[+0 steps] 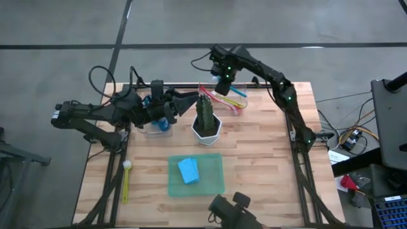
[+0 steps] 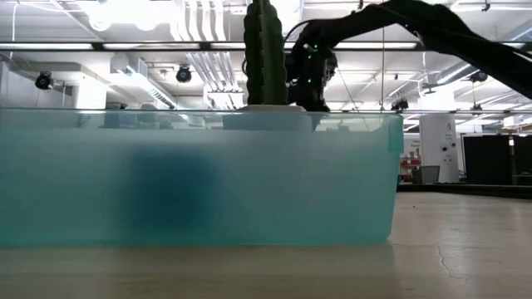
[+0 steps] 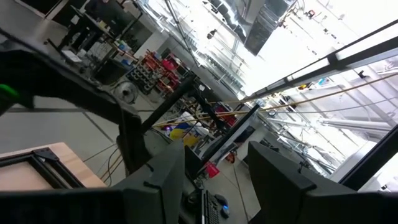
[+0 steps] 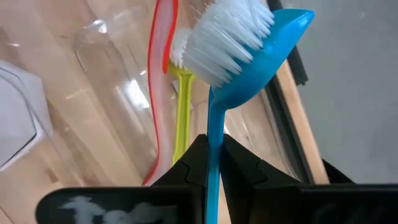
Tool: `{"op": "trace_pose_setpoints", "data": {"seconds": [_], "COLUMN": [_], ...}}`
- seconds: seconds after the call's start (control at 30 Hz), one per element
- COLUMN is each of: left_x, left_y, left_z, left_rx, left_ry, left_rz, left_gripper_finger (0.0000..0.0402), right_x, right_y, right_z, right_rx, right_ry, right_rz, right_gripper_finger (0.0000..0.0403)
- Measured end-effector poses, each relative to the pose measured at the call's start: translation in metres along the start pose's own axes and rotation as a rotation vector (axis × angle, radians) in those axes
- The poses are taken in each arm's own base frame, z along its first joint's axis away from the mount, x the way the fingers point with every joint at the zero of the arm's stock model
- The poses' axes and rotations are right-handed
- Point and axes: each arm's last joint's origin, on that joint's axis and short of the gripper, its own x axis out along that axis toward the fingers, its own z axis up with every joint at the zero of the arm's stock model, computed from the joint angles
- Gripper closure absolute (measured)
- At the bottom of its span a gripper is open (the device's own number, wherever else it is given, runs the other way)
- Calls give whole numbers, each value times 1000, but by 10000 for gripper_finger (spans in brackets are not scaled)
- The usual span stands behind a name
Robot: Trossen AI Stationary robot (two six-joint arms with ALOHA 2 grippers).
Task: Pick & Place Kitchen Sink Supplies
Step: Put the blue dish brush into the right transparent bin
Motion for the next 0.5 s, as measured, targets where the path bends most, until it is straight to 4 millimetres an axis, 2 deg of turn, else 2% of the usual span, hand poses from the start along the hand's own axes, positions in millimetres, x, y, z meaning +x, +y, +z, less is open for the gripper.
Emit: {"op": "trace_pose_setpoints", "data": {"seconds": [0.2, 0.5], "left_x": [0, 0], "left_y": [0, -1], "left_z": [0, 0], "left_rx": [-6, -12], "left_ry": [3, 10], "left_rz": [-4, -16], "left_gripper_finger": [234, 234], "right_x": [26, 41], "right_y": [-1, -1], "right_z": [5, 7], "right_rx": [16, 50], "right_ry": [45, 75], "right_rz": [21, 48], "right_gripper_finger": [380, 380]}}
